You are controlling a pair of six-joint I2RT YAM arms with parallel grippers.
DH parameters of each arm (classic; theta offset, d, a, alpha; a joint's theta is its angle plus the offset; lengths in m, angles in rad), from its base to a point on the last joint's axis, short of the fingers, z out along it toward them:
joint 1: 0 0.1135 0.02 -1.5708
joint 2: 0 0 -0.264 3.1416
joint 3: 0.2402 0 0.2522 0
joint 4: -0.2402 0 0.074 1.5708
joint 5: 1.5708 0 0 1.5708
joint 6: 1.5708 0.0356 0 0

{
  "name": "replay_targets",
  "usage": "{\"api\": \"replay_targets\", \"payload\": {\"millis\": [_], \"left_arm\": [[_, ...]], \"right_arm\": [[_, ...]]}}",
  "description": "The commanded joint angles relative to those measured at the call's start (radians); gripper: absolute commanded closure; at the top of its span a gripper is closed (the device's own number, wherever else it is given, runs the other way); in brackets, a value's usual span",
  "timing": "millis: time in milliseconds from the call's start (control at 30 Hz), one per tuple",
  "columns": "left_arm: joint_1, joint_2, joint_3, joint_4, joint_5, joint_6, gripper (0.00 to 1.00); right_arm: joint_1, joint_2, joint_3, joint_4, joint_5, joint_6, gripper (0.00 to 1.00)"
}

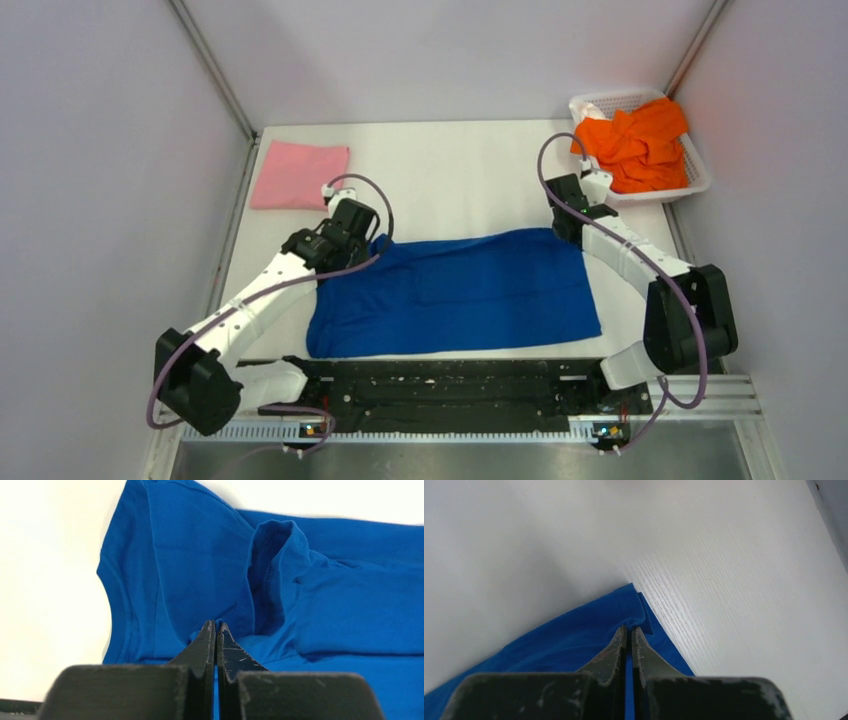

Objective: Fold and stack the t-shirts
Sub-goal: Fold the other side of the tshirt into a rectangle

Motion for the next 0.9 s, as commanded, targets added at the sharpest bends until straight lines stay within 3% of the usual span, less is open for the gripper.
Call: {"api": "replay_targets", "payload": {"millis": [0,567,867], "left_arm": [[-0.026,-0.104,-0.058,-0.031,-0.004,-0.075,1.0],[-0.089,-0.287,-0.2,-0.163,0.029,-0.234,1.0],[-0.15,-0.301,-0.305,-0.185,0.155,-0.33,1.0]], "right_arm": [[0.009,-0.073,-0.008,-0.013,0.021,0.008,1.0],[0.013,-0.082,-0.045,-0.029,0.024,0.033,1.0],[0.012,-0.021,-0.047,-0.081,0.077,0.102,1.0]]}}
